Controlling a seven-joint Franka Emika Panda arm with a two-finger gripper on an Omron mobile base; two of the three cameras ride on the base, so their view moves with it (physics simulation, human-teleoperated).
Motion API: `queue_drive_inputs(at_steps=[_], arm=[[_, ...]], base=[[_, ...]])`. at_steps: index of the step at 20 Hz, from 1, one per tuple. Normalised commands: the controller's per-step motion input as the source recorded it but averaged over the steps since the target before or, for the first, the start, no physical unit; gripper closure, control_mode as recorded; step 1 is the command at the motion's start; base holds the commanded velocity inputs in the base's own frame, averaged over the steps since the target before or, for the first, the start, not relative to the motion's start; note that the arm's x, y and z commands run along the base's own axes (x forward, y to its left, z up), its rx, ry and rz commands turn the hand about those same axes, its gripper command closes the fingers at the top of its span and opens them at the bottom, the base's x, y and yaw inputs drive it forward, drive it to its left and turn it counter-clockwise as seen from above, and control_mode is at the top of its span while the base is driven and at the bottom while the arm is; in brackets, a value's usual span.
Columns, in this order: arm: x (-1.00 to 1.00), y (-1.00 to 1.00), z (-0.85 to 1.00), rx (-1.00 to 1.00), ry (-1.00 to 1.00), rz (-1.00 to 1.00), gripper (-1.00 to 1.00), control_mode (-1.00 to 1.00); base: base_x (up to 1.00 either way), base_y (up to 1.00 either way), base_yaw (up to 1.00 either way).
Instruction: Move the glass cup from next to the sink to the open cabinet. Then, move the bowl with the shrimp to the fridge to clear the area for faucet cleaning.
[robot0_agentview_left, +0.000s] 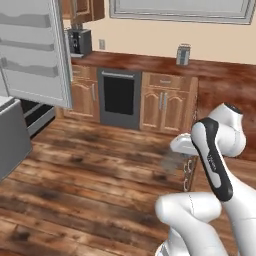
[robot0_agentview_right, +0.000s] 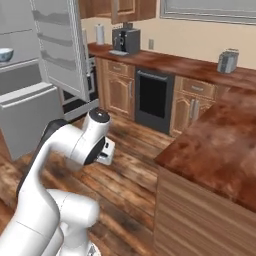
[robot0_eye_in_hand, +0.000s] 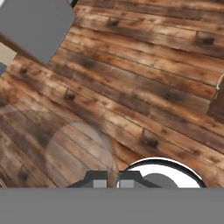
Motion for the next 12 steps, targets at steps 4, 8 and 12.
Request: queue_drive_inputs(at_steps=[4, 8, 12], arm=[[0.00, 0.00, 0.00, 0.00, 0.00, 0.00, 1.00, 1.00], [0.00, 0.00, 0.00, 0.00, 0.00, 0.00, 1.00, 1.00], [0.00, 0.00, 0.00, 0.00, 0.00, 0.00, 1.00, 1.00]], base=[[1.00, 0.83, -0.37], [1.00, 0.89, -0.31], [1.00, 0.76, -0.30]])
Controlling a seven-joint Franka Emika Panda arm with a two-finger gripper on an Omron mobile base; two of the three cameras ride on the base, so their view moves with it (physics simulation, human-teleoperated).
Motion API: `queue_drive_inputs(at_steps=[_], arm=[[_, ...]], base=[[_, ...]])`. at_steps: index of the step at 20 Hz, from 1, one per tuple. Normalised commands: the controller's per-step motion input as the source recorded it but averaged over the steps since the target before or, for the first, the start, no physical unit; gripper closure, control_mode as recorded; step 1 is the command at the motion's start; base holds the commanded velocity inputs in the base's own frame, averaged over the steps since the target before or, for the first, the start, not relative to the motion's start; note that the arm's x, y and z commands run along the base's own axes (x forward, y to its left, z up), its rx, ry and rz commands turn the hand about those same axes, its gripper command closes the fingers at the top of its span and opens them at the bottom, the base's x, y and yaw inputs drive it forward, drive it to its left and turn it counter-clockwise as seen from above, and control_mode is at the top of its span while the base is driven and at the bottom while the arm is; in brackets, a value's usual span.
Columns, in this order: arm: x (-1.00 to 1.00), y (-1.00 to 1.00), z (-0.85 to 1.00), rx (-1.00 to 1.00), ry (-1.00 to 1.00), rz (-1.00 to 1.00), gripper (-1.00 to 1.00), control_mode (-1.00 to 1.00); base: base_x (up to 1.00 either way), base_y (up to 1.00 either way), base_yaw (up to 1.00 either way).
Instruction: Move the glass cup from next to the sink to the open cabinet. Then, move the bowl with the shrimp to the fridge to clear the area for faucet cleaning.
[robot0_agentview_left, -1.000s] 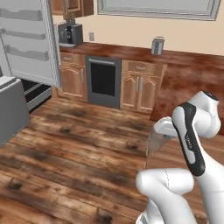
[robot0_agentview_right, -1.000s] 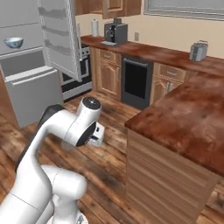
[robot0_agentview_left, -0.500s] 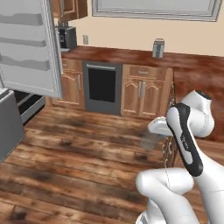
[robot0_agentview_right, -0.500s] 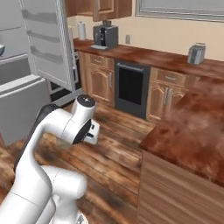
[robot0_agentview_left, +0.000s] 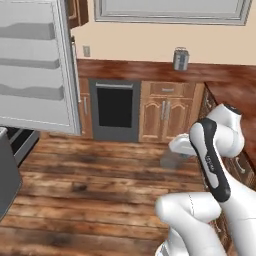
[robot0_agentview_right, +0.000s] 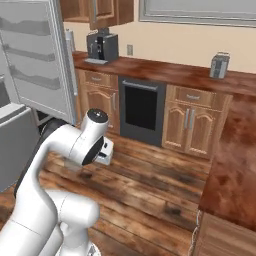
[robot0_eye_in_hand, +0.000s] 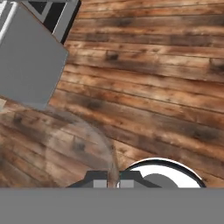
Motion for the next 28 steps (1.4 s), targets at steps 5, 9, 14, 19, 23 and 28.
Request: queue_drive_inputs(at_steps=[5, 9, 14, 19, 23, 28], arm=[[0.00, 0.00, 0.00, 0.00, 0.00, 0.00, 1.00, 1.00], [0.00, 0.00, 0.00, 0.00, 0.00, 0.00, 1.00, 1.00], [0.00, 0.00, 0.00, 0.00, 0.00, 0.00, 1.00, 1.00], [0.00, 0.00, 0.00, 0.00, 0.00, 0.00, 1.00, 1.00], [0.00, 0.00, 0.00, 0.00, 0.00, 0.00, 1.00, 1.00], [0.00, 0.00, 0.00, 0.00, 0.00, 0.00, 1.00, 1.00]], base=[[1.00, 0.05, -0.09], [1.00, 0.00, -0.02], [1.00, 0.00, -0.04], [1.00, 0.00, -0.05], [1.00, 0.00, -0.05], [1.00, 0.05, -0.06]])
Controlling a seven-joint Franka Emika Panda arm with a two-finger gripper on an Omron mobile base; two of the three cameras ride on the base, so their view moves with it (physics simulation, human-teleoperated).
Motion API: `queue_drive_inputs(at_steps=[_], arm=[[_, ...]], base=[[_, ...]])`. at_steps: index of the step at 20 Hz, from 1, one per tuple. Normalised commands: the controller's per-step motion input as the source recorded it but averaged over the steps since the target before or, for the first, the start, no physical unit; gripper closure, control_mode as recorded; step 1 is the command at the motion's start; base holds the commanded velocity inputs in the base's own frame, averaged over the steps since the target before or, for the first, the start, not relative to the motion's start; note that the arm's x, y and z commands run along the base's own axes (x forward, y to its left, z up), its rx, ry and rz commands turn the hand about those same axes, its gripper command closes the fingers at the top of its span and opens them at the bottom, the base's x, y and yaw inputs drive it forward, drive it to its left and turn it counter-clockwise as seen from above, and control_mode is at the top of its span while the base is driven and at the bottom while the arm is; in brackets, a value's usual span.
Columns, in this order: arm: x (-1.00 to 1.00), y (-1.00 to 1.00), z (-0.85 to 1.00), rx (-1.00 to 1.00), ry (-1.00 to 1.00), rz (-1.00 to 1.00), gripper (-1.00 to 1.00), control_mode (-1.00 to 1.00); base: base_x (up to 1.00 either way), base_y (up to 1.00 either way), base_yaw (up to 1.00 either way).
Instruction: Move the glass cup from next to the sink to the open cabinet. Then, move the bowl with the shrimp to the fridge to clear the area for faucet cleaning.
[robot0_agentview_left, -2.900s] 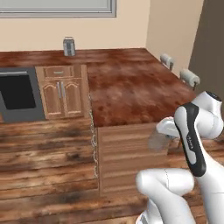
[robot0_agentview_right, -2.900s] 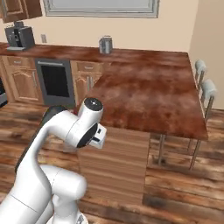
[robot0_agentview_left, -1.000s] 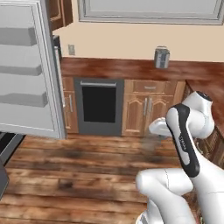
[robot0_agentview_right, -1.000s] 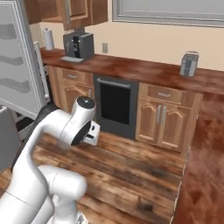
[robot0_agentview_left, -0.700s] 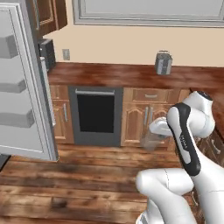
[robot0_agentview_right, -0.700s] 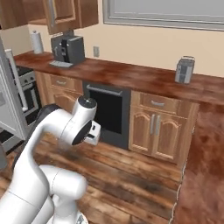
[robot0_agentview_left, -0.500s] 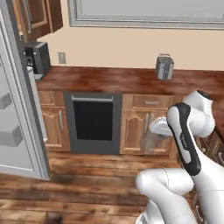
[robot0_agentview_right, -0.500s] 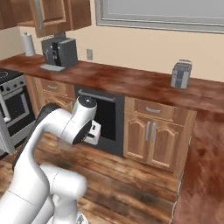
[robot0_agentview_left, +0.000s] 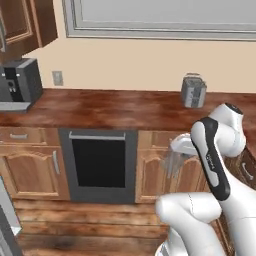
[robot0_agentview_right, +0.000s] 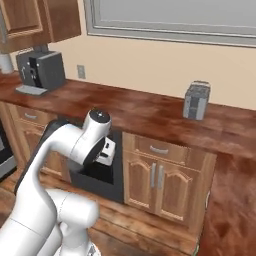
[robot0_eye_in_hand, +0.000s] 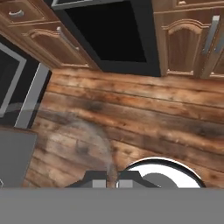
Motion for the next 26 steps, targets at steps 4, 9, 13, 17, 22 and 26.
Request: queue_drive_inputs(at_steps=[4, 9, 13, 17, 22, 26], arm=[[0.00, 0.00, 0.00, 0.00, 0.00, 0.00, 1.00, 1.00], [0.00, 0.00, 0.00, 0.00, 0.00, 0.00, 1.00, 1.00], [0.00, 0.00, 0.00, 0.00, 0.00, 0.00, 1.00, 1.00], [0.00, 0.00, 0.00, 0.00, 0.00, 0.00, 1.00, 1.00], [0.00, 0.00, 0.00, 0.00, 0.00, 0.00, 1.00, 1.00], [0.00, 0.00, 0.00, 0.00, 0.00, 0.00, 1.00, 1.00]], base=[[1.00, 0.40, -0.06], [1.00, 0.84, -0.03], [0.74, 0.75, 0.24], [0.71, 0.38, 0.26], [0.41, 0.49, 0.15], [0.04, 0.96, 0.01]])
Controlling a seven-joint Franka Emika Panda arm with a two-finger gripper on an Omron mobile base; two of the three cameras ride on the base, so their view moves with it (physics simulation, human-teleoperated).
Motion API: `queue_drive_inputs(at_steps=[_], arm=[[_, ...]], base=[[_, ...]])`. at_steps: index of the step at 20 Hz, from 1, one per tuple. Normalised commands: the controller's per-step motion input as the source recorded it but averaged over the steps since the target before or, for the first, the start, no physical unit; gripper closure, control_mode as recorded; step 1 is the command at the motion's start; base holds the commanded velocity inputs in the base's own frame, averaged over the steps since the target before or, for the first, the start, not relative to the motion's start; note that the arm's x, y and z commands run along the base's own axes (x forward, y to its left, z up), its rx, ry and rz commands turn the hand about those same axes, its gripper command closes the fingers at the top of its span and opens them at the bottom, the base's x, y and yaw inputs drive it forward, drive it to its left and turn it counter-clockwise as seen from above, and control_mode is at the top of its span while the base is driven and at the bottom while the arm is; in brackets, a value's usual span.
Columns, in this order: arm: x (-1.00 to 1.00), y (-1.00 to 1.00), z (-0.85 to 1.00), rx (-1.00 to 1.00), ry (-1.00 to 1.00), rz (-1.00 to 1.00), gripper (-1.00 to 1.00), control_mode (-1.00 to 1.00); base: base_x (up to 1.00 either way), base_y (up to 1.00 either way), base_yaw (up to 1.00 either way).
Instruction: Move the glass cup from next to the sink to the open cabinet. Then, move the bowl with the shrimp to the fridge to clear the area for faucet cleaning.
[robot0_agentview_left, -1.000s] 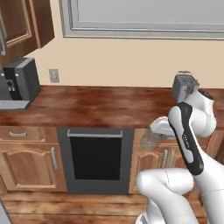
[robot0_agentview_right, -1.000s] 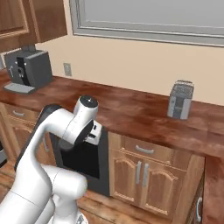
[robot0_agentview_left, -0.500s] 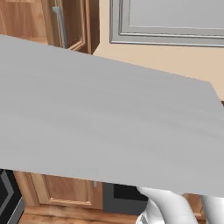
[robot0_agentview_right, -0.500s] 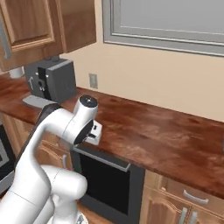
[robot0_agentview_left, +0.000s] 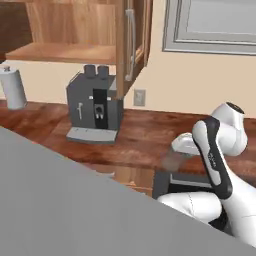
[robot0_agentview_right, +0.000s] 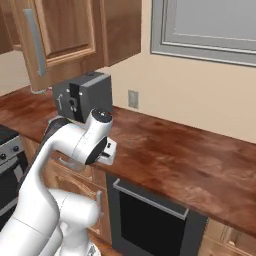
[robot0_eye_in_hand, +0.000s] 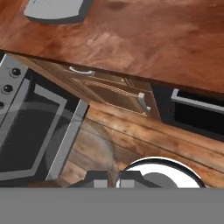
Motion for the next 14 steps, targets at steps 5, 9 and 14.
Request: queue_drive_inputs(at_steps=[5, 9, 14], arm=[[0.00, 0.00, 0.00, 0.00, 0.00, 0.00, 1.00, 1.00], [0.00, 0.00, 0.00, 0.00, 0.00, 0.00, 1.00, 1.00], [0.00, 0.00, 0.00, 0.00, 0.00, 0.00, 1.00, 1.00]], base=[[0.42, 0.87, 0.00], [0.51, 0.71, 0.00], [0.54, 0.64, -0.06]])
